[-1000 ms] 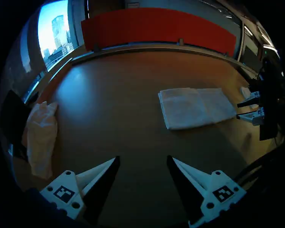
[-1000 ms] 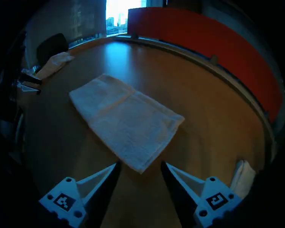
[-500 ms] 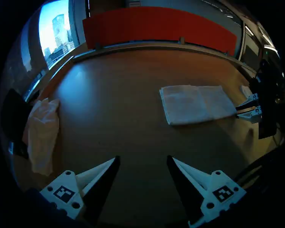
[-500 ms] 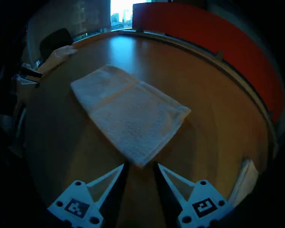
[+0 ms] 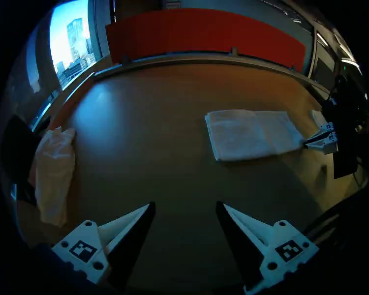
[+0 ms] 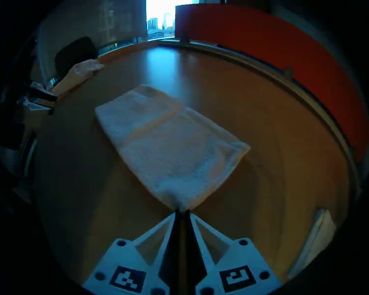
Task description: Fold towel
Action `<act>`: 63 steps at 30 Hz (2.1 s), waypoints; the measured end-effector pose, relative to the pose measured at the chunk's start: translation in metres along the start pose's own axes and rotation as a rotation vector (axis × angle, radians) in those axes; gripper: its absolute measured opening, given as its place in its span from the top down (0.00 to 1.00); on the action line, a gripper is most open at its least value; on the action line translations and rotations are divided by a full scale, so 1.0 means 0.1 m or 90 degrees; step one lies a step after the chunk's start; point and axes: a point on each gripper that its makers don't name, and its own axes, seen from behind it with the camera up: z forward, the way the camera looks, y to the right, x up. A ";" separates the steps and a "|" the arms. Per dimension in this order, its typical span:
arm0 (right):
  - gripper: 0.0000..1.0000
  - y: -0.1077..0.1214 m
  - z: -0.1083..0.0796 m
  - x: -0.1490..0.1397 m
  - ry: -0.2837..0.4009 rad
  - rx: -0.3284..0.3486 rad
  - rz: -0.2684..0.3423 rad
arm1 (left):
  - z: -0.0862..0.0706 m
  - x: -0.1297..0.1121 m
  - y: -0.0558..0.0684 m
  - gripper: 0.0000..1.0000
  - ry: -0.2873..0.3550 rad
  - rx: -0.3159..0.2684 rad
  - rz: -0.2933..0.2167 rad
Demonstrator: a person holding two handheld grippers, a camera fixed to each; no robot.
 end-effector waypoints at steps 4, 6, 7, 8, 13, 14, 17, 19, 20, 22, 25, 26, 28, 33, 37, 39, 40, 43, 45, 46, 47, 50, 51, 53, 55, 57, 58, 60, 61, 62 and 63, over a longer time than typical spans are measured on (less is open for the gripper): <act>0.95 -0.01 -0.06 0.07 0.013 -0.008 0.005 | 0.00 0.02 0.01 0.09 0.003 -0.002 0.000; 0.95 0.00 -0.09 0.12 0.022 -0.014 0.008 | 0.00 0.03 0.02 0.09 0.004 -0.003 0.000; 0.95 0.00 -0.11 0.15 0.027 -0.017 0.010 | 0.00 0.04 0.02 0.09 0.005 -0.003 -0.001; 0.95 0.00 -0.13 0.18 0.032 -0.019 0.012 | 0.00 0.04 0.02 0.09 0.005 -0.004 -0.001; 0.95 0.04 -0.24 0.32 0.051 -0.033 0.018 | 0.00 0.07 0.03 0.09 0.010 -0.006 0.000; 0.95 0.04 -0.26 0.35 0.054 -0.037 0.018 | 0.00 0.08 0.03 0.09 0.011 -0.006 0.001; 0.95 0.06 -0.32 0.41 0.062 -0.046 0.016 | -0.01 0.11 0.05 0.09 0.015 -0.008 0.001; 0.95 0.08 -0.38 0.44 0.065 -0.051 0.015 | -0.02 0.12 0.06 0.09 0.017 -0.008 0.002; 0.95 0.08 -0.40 0.45 0.066 -0.053 0.015 | -0.02 0.13 0.06 0.09 0.018 -0.009 0.002; 0.95 0.11 -0.46 0.46 0.069 -0.058 0.014 | -0.03 0.14 0.06 0.09 0.020 -0.010 0.002; 0.95 0.14 -0.54 0.46 0.070 -0.063 0.011 | -0.04 0.16 0.07 0.09 0.023 -0.010 0.002; 0.95 0.15 -0.57 0.46 0.071 -0.065 0.009 | -0.05 0.16 0.07 0.09 0.024 -0.010 0.002; 0.95 0.17 -0.61 0.46 0.071 -0.069 0.008 | -0.06 0.17 0.07 0.09 0.025 -0.010 0.002; 0.95 0.22 -0.67 0.47 0.070 -0.077 0.006 | -0.07 0.19 0.08 0.09 0.028 -0.010 0.001; 0.95 0.20 -0.67 0.56 0.076 -0.073 -0.003 | -0.08 0.19 0.07 0.09 0.029 -0.011 -0.001; 0.95 0.18 -0.67 0.63 0.081 -0.070 -0.010 | -0.08 0.20 0.06 0.09 0.029 -0.010 -0.001; 0.95 0.16 -0.66 0.67 0.083 -0.068 -0.017 | -0.08 0.20 0.06 0.09 0.030 -0.010 -0.001; 0.95 0.11 -0.64 0.80 0.089 -0.062 -0.036 | -0.09 0.21 0.05 0.09 0.031 -0.010 -0.001; 0.95 0.07 -0.63 0.89 0.093 -0.057 -0.050 | -0.10 0.22 0.05 0.09 0.031 -0.010 -0.002; 0.95 0.05 -0.61 0.94 0.094 -0.054 -0.057 | -0.10 0.22 0.05 0.09 0.032 -0.010 -0.003; 0.95 0.03 -0.60 0.98 0.096 -0.052 -0.064 | -0.10 0.22 0.05 0.09 0.032 -0.010 -0.005; 0.95 -0.05 -0.56 1.11 0.102 -0.042 -0.083 | -0.11 0.22 0.05 0.09 0.034 -0.011 -0.009; 0.95 -0.08 -0.54 1.14 0.104 -0.039 -0.088 | -0.11 0.22 0.05 0.09 0.035 -0.011 -0.010; 0.95 -0.13 -0.51 1.22 0.107 -0.031 -0.098 | -0.11 0.22 0.05 0.09 0.035 -0.011 -0.010; 0.95 -0.19 -0.49 1.29 0.112 -0.024 -0.108 | -0.12 0.22 0.04 0.09 0.035 -0.011 -0.010; 0.95 -0.24 -0.47 1.36 0.116 -0.017 -0.117 | -0.13 0.22 0.04 0.09 0.035 -0.010 -0.009; 0.95 -0.26 -0.45 1.38 0.117 -0.013 -0.121 | -0.13 0.22 0.03 0.09 0.035 -0.010 -0.010; 0.95 -0.30 -0.43 1.43 0.118 -0.007 -0.130 | -0.14 0.21 0.02 0.09 0.035 -0.009 -0.011; 0.95 -0.32 -0.42 1.44 0.117 -0.004 -0.134 | -0.14 0.21 0.01 0.09 0.035 -0.008 -0.012; 0.95 -0.34 -0.41 1.46 0.117 -0.001 -0.138 | -0.15 0.21 0.00 0.09 0.035 -0.007 -0.014; 0.95 -0.36 -0.40 1.47 0.117 0.002 -0.142 | -0.15 0.21 0.00 0.09 0.035 -0.007 -0.015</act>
